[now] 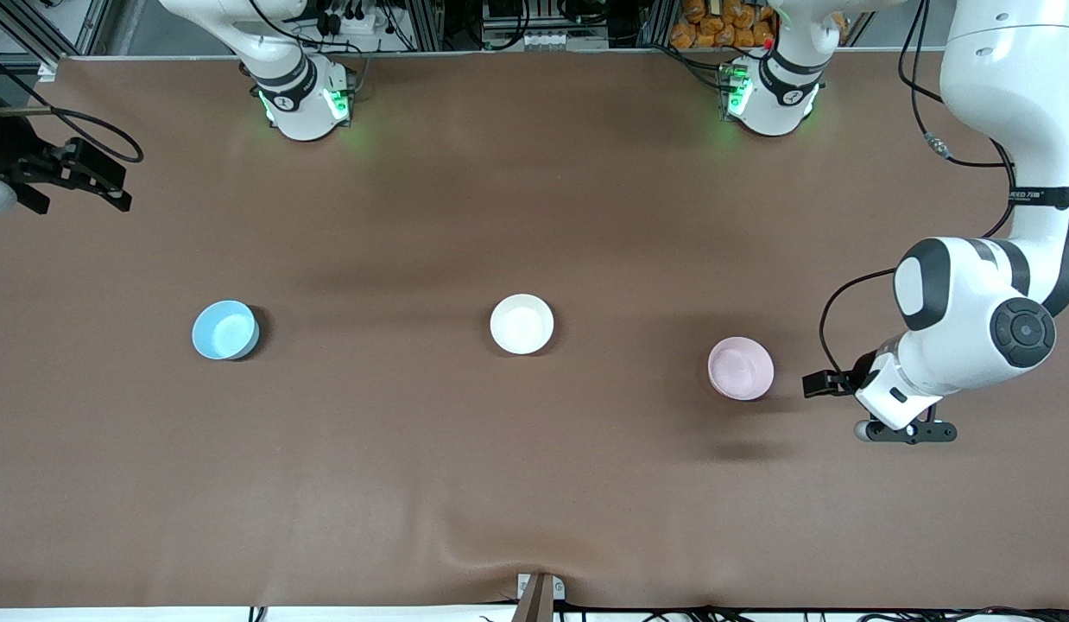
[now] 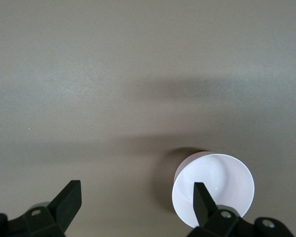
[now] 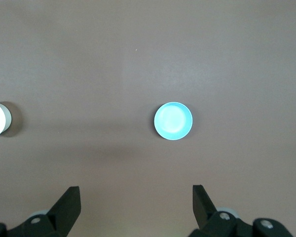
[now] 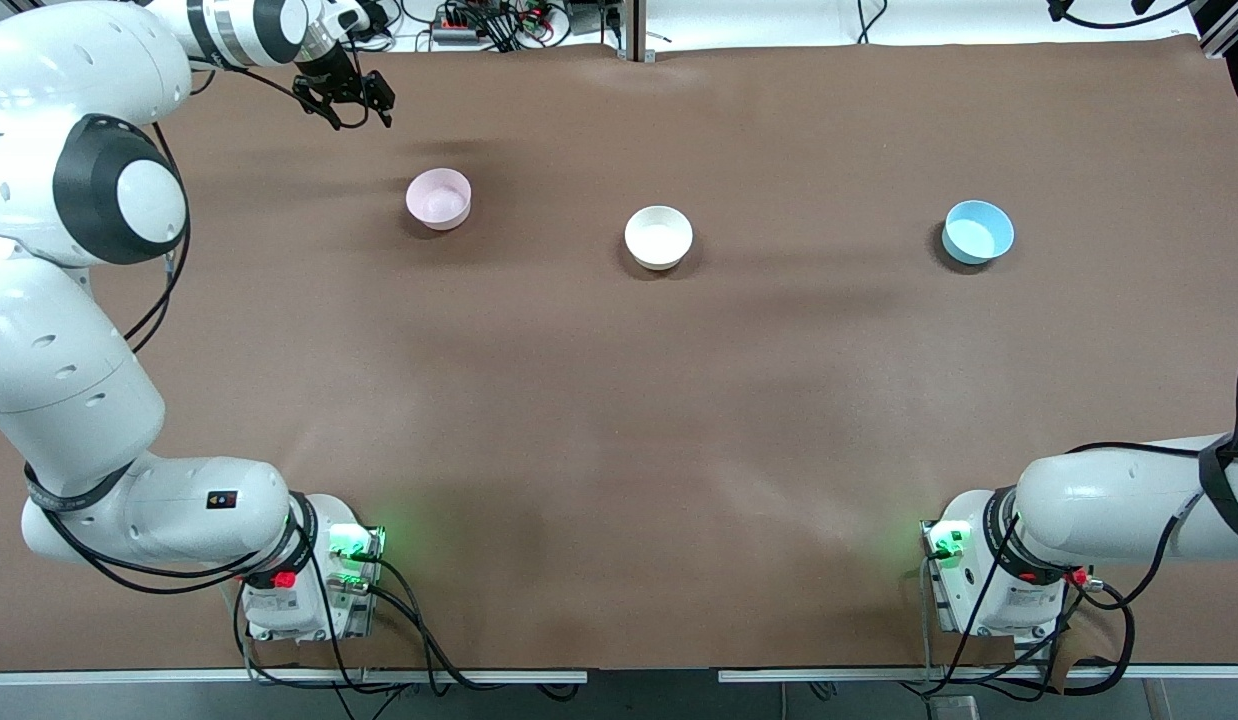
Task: Stack pink and blue bowls on white bowl
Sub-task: 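Lower the open left gripper over the pink bowl rim, then close the left gripper on the pink bowl rim, then carry the pink bowl with the left gripper over the white bowl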
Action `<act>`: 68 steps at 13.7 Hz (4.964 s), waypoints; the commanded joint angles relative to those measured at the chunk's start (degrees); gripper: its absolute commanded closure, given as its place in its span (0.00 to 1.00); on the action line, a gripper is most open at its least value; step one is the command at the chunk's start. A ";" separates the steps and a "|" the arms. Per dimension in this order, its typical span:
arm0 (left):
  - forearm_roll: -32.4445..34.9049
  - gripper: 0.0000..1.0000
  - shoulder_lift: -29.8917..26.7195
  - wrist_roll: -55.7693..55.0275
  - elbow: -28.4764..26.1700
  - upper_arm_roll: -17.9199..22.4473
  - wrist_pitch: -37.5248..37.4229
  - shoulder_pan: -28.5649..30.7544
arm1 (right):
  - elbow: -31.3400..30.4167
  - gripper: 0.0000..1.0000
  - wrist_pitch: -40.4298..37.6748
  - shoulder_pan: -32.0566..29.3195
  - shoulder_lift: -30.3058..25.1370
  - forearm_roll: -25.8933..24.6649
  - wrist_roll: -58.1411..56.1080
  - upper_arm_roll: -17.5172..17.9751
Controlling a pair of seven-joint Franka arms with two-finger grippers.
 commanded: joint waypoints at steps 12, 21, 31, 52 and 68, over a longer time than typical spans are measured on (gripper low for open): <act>-1.00 0.00 4.21 0.92 -0.02 0.11 5.07 -0.97 | 0.10 0.00 -0.08 0.75 -0.15 -0.58 -0.45 -1.15; -0.91 0.00 5.88 0.92 -0.99 0.11 5.60 -1.86 | 0.10 0.00 -0.08 0.66 -0.15 -0.58 -0.45 -1.07; -0.91 0.00 7.02 0.92 -0.99 0.11 6.38 -2.03 | 0.19 0.00 -0.08 0.66 -0.15 -0.58 -0.45 -1.07; -0.82 1.00 6.05 0.04 -7.76 -0.42 7.70 -5.55 | 0.19 0.00 -0.17 0.66 -0.15 -0.58 -0.45 -1.07; -1.70 1.00 3.94 -27.44 2.53 -0.77 6.91 -30.41 | 0.19 0.00 -0.08 0.58 -0.15 -0.58 -0.45 -1.07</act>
